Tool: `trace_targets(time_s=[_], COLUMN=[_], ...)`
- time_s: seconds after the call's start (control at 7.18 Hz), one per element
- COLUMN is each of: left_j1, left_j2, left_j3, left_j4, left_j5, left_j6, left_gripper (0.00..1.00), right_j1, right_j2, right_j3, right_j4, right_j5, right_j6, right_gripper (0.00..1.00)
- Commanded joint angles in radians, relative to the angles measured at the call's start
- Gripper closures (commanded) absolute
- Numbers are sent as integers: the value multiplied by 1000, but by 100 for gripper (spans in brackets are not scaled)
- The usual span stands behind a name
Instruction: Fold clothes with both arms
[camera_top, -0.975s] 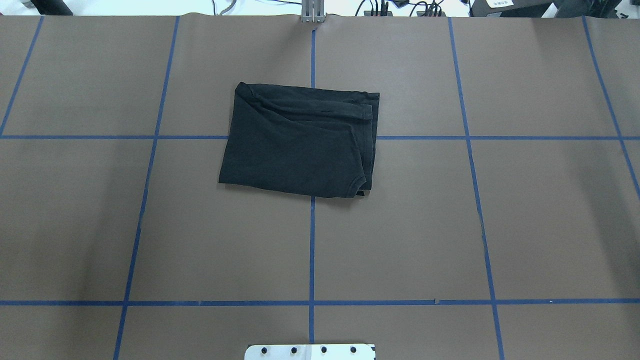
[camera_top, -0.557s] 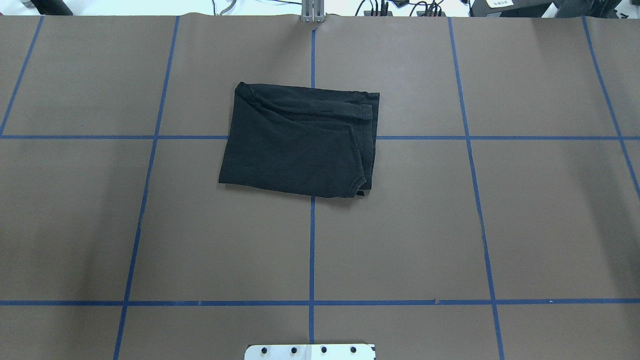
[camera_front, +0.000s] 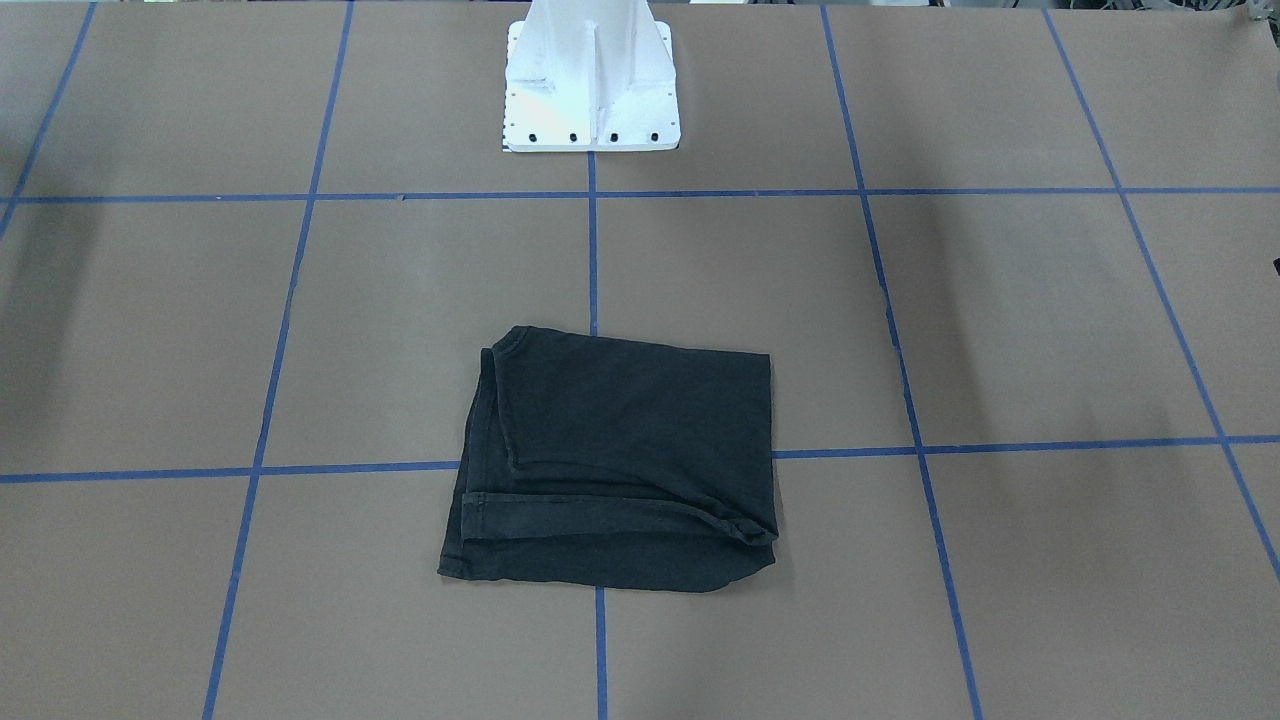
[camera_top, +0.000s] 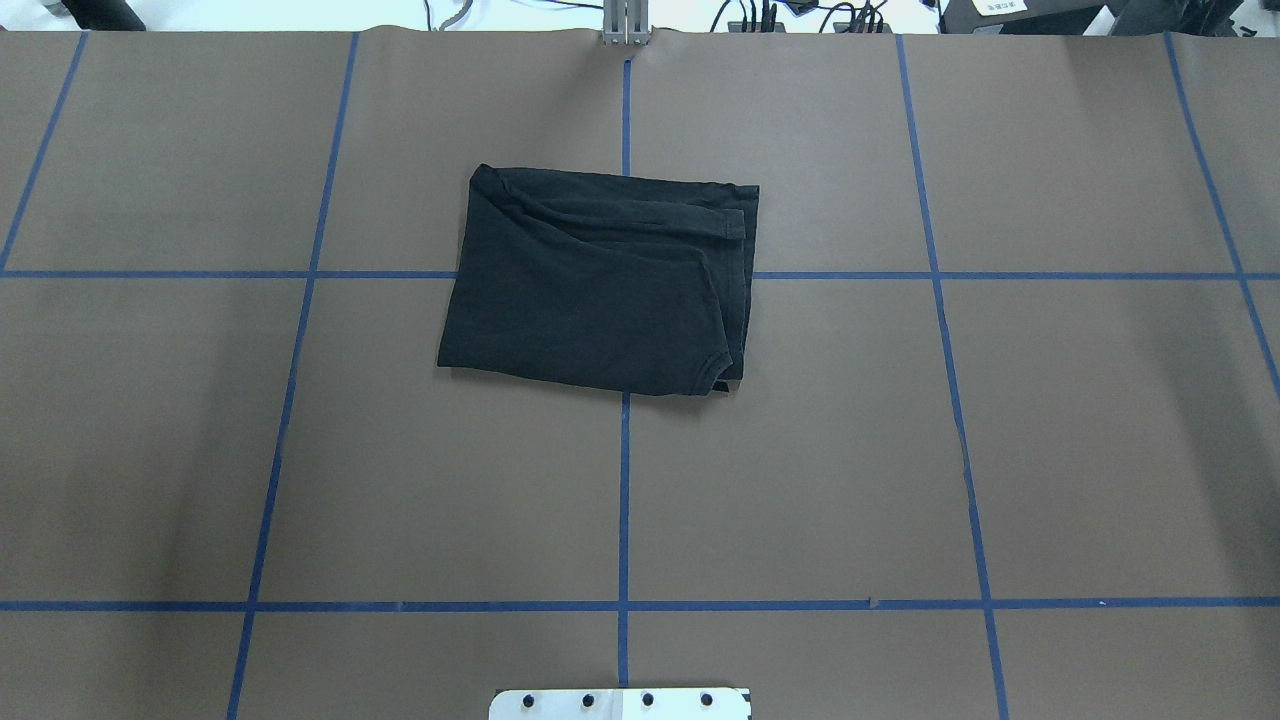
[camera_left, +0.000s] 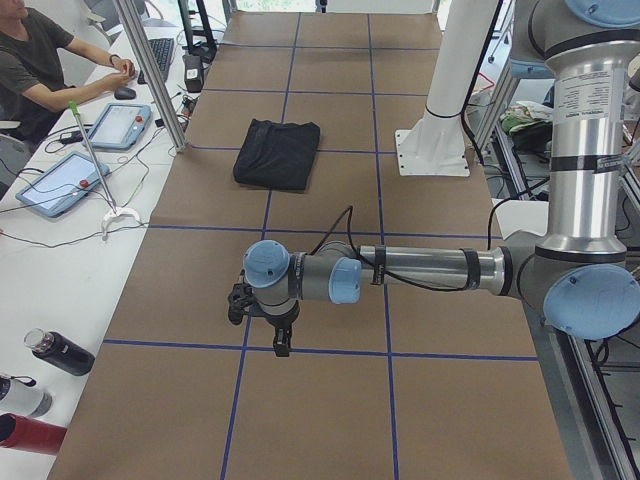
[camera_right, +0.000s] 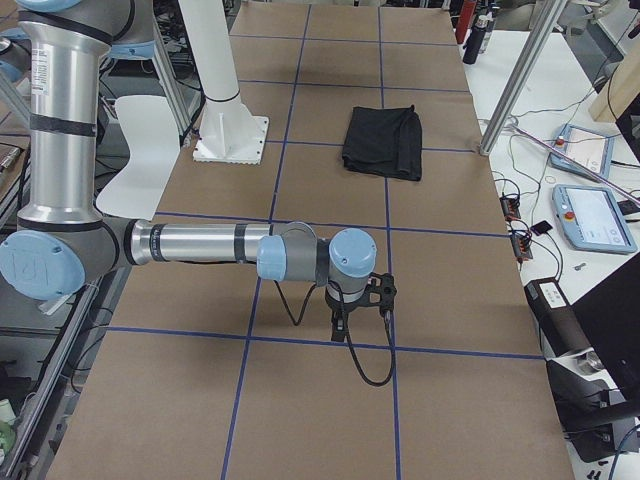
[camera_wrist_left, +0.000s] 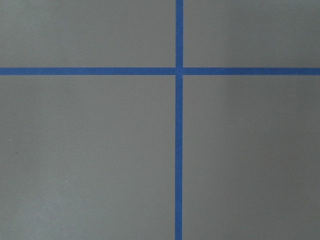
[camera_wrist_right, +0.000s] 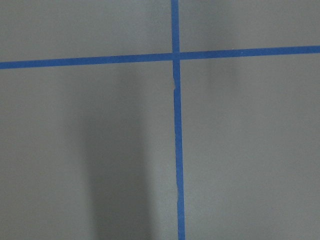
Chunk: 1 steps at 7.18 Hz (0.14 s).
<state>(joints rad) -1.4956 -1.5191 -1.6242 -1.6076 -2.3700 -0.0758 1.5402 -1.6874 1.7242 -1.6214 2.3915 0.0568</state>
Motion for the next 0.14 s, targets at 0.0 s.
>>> trace_targets(time_s=[0.0], left_j1=[0], left_j2=[-1], left_j3=[1], left_j4=[0], left_j5=[0], left_j6=[1], left_gripper=[0], right_j1=[0], right_j2=[0], right_j3=[0], right_j4=[0], right_j5=[0], right_j6=[0], right_gripper=[0])
